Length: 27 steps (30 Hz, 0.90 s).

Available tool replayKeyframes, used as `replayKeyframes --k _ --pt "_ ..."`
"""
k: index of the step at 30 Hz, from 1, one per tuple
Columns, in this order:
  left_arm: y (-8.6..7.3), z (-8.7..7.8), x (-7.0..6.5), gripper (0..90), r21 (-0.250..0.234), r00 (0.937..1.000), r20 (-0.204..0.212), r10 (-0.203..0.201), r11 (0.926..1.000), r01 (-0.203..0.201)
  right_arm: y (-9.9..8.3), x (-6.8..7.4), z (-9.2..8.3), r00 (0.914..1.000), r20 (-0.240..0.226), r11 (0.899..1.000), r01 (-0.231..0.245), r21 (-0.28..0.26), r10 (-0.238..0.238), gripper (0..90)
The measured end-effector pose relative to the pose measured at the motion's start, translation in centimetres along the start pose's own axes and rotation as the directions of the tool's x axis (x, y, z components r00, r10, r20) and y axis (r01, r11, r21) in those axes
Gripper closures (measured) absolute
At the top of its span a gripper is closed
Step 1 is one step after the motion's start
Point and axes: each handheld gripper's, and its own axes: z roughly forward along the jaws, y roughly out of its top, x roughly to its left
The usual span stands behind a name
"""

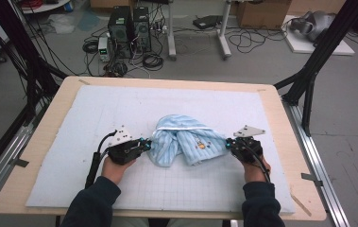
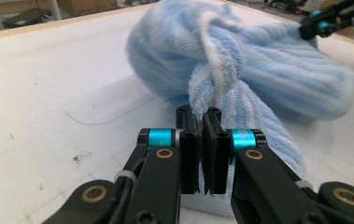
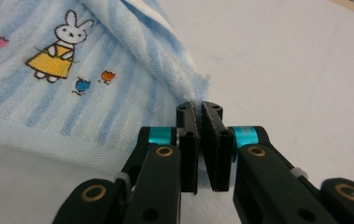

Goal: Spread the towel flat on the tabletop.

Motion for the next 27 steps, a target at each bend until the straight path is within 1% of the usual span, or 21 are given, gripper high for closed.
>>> replayKeyframes --k 4,5,6,7,8,9,10,12,13,14,15,16,17,18,19,21,22,23,24,26,27 --pt "-0.1 0.4 0.1 85.3 -0.015 0.9998 -0.014 -0.015 0.9998 0.015 -1.0 -0.9 -0.6 0.9995 0.03 1.0 -0.013 0.022 0.012 85.2" --pt "-0.2 0.5 0.1 82.7 -0.018 0.9994 -0.024 -0.023 0.9996 0.023 -1.2 -0.9 -0.7 0.9994 0.033 1.0 -0.008 0.027 0.007 85.1" --pt "-0.2 0.6 0.1 64.6 -0.026 0.9982 -0.039 -0.047 0.9986 0.046 -1.3 -0.9 -0.8 0.9992 0.039 0.999 -0.009 0.037 0.007 83.9" --pt "-0.1 0.7 0.2 64.6 -0.03 0.9969 -0.047 -0.064 0.9976 0.062 -1.3 -0.9 -0.8 0.9992 0.039 0.999 -0.009 0.037 0.007 83.9" --pt "-0.1 0.6 0.2 51.6 -0.035 0.9951 -0.055 -0.081 0.9962 0.079 -1.2 -0.9 -0.9 0.9992 0.039 1.0 -0.006 0.029 0.005 72.1" --pt "-0.1 0.6 0.3 51.6 -0.038 0.995 -0.06 -0.079 0.9963 0.077 -1.2 -0.9 -0.9 0.9992 0.039 1.0 -0.006 0.029 0.005 72.1" --pt "-0.1 0.5 0.3 49.6 -0.044 0.9953 -0.066 -0.071 0.9967 0.069 -1.0 -0.8 -1.0 0.9993 0.035 1.0 -0.016 0.02 0.016 65.1" --pt "0.0 0.1 0.3 46.6 -0.061 0.9949 -0.071 -0.071 0.9959 0.067 -0.4 -0.3 -1.3 0.9997 -0.013 0.999 -0.023 -0.027 0.022 57.2" --pt "0.0 0.0 0.4 45.6 -0.067 0.995 -0.07 -0.071 0.9956 0.066 0.3 0.3 -1.4 0.999 -0.044 0.998 -0.01 -0.056 0.007 52.4" --pt "0.0 -0.1 0.4 44.6 -0.069 0.995 -0.072 -0.069 0.9955 0.065 0.9 0.9 -1.3 0.997 -0.077 0.997 0.001 -0.074 -0.007 49.8" --pt "0.0 -0.2 0.3 44.0 -0.071 0.9949 -0.071 -0.072 0.9953 0.067 1.5 1.5 -1.2 0.9932 -0.112 0.995 0.022 -0.094 -0.032 47.3" --pt "-0.1 -0.3 0.3 43.9 -0.07 0.9954 -0.068 -0.068 0.9956 0.063 2.0 2.1 -1.1 0.9896 -0.134 0.994 0.038 -0.107 -0.053 44.0" --pt "-0.1 -0.4 0.3 43.7 -0.07 0.9954 -0.068 -0.068 0.9955 0.063 2.8 3.2 -0.7 0.9826 -0.164 0.991 0.068 -0.119 -0.087 40.3" --pt "-0.2 -0.5 0.3 43.3 -0.072 0.9954 -0.069 -0.066 0.9955 0.061 3.4 4.0 -0.3 0.975 -0.196 0.989 0.082 -0.123 -0.105 37.6" --pt "-0.3 -0.6 0.3 43.2 -0.075 0.9952 -0.069 -0.069 0.9952 0.064 3.9 4.9 0.2 0.9654 -0.231 0.988 0.093 -0.124 -0.12 36.7" --pt "-0.4 -0.7 0.3 43.2 -0.075 0.9954 -0.066 -0.07 0.995 0.065 4.6 6.7 1.5 0.9496 -0.277 0.986 0.119 -0.115 -0.147 36.2" --pt "-0.4 -0.8 0.3 43.3 -0.073 0.9955 -0.062 -0.073 0.995 0.068 4.8 7.5 2.3 0.9458 -0.282 0.986 0.14 -0.093 -0.161 36.7" --pt "-0.4 -0.9 0.3 43.3 -0.073 0.9954 -0.06 -0.074 0.9949 0.07 4.8 8.2 3.0 0.9438 -0.285 0.986 0.154 -0.067 -0.167 38.4" --pt "-0.5 -0.9 0.3 43.7 -0.07 0.9957 -0.053 -0.076 0.9949 0.072 4.7 8.6 3.6 0.9454 -0.276 0.985 0.168 -0.04 -0.173 41.1" --pt "-0.5 -1.1 0.2 44.4 -0.065 0.9961 -0.044 -0.077 0.9952 0.074 4.4 8.9 4.5 0.9537 -0.254 0.986 0.169 0.007 -0.162 51.0" --pt "-0.6 -1.1 0.1 44.5 -0.064 0.9966 -0.039 -0.073 0.9954 0.071 4.3 8.9 4.8 0.9564 -0.241 0.984 0.177 0.027 -0.166 56.1"
